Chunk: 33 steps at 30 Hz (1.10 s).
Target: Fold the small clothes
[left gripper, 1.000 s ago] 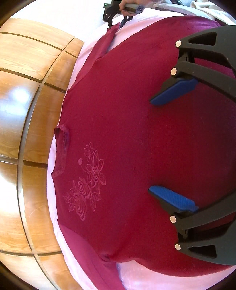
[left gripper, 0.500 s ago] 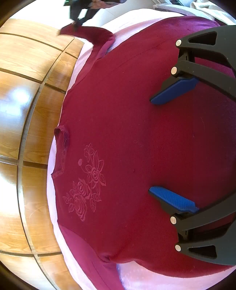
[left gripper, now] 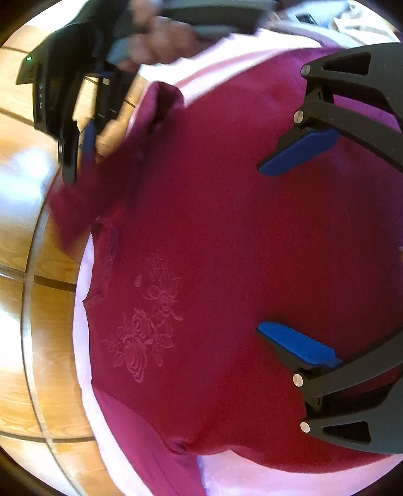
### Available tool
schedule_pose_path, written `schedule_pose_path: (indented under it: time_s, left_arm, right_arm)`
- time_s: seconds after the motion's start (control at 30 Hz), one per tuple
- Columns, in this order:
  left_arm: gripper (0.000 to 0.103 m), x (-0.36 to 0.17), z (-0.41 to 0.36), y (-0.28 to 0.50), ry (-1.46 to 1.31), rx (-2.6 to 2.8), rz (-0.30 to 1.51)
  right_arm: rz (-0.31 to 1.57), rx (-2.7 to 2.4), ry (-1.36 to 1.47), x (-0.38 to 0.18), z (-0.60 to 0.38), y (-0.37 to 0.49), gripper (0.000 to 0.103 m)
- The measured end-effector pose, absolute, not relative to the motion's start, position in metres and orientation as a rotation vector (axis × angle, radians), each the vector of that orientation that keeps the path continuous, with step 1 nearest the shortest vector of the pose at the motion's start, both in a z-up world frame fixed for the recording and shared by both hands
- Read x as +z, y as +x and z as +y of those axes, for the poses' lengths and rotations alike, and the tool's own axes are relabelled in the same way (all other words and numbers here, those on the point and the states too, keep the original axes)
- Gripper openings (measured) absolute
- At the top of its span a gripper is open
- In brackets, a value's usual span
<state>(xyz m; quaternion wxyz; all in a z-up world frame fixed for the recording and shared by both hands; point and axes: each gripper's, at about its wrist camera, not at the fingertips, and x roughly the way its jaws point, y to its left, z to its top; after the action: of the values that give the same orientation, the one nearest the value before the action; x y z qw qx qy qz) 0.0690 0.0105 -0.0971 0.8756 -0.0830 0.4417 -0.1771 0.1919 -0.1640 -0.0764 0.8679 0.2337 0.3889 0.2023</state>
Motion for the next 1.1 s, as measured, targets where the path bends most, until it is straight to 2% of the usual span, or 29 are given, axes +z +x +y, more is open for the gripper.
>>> schedule_pose_path:
  time_s: [0.03, 0.07, 0.17, 0.23, 0.5, 0.57, 0.6, 0.67, 0.7, 0.73, 0.8, 0.87, 1.1]
  left_arm:
    - [0.096, -0.095, 0.014, 0.071, -0.19, -0.369, 0.921]
    - [0.097, -0.091, 0.018, 0.075, -0.21, -0.369, 0.918]
    - [0.099, -0.078, 0.031, 0.09, -0.263, -0.354, 0.89]
    - [0.099, -0.072, 0.034, 0.103, -0.284, -0.36, 0.895]
    - [0.099, -0.078, 0.025, 0.167, -0.423, -0.39, 1.005]
    - [0.084, -0.085, 0.023, 0.18, -0.488, -0.385, 1.03]
    - [0.073, -0.089, 0.017, 0.187, -0.492, -0.378, 1.05]
    - [0.071, -0.092, 0.009, 0.193, -0.481, -0.389, 1.071]
    - [0.06, -0.092, 0.004, 0.195, -0.465, -0.401, 1.066]
    - [0.034, -0.09, -0.003, 0.196, -0.43, -0.41, 1.057]
    - [0.006, -0.085, -0.011, 0.2, -0.383, -0.426, 1.037]
    - [0.006, -0.065, -0.001, 0.196, -0.399, -0.424, 0.942]
    - [0.006, -0.018, 0.052, 0.19, -0.431, -0.374, 0.817]
  right_arm:
    - [0.813, 0.433, 0.481, -0.077, -0.16, 0.19, 0.048]
    - [0.808, 0.435, 0.477, -0.077, -0.16, 0.186, 0.052]
    - [0.783, 0.425, 0.482, -0.076, -0.17, 0.167, 0.055]
    - [0.773, 0.395, 0.493, -0.081, -0.187, 0.141, 0.063]
    - [0.796, 0.205, 0.617, -0.112, -0.295, 0.095, 0.067]
    - [0.798, 0.137, 0.629, -0.12, -0.312, 0.091, 0.068]
    - [0.799, 0.106, 0.635, -0.124, -0.32, 0.091, 0.068]
    - [0.802, 0.085, 0.665, -0.13, -0.329, 0.093, 0.07]
    - [0.804, 0.079, 0.67, -0.132, -0.331, 0.094, 0.072]
    - [0.804, 0.07, 0.673, -0.134, -0.333, 0.096, 0.072]
    - [0.805, 0.062, 0.683, -0.136, -0.336, 0.097, 0.072]
    - [0.791, 0.066, 0.696, -0.135, -0.337, 0.098, 0.072]
    - [0.723, 0.144, 0.726, -0.114, -0.336, 0.098, 0.072]
